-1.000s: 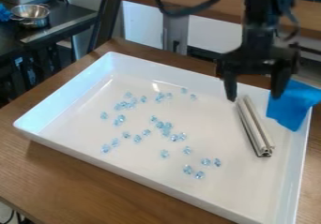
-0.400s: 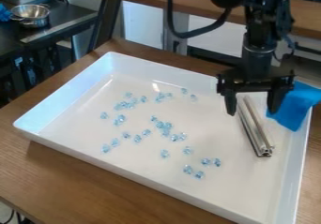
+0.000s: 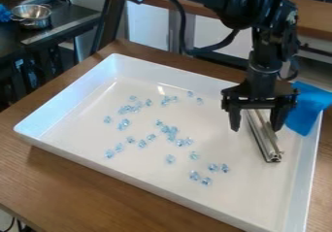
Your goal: Sweep into pile
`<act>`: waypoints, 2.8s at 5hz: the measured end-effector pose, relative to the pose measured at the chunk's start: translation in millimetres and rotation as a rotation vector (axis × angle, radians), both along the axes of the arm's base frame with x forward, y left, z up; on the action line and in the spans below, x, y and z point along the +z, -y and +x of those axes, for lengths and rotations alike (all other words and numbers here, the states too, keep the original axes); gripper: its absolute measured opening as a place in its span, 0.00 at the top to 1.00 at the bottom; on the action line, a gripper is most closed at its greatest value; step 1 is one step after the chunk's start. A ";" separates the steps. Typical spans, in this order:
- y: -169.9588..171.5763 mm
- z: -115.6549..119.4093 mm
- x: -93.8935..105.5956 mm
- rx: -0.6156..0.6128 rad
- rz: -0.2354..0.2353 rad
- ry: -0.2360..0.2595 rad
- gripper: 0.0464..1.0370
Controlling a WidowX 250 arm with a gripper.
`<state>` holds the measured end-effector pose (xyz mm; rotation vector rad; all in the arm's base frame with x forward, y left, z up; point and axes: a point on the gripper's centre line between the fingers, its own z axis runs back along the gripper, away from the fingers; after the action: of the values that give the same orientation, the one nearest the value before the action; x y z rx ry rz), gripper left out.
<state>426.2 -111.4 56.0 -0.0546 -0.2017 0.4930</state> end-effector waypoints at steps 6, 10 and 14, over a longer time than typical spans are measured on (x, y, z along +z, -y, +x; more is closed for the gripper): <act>-60.4 -28.7 -16.6 0.056 -0.060 -0.009 0.66; -174.5 -111.5 -13.3 0.268 -0.151 0.017 0.66; -164.7 -108.9 50.0 0.197 -0.341 0.095 0.66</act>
<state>317.3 53.2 106.0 -0.3945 -0.2157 0.7185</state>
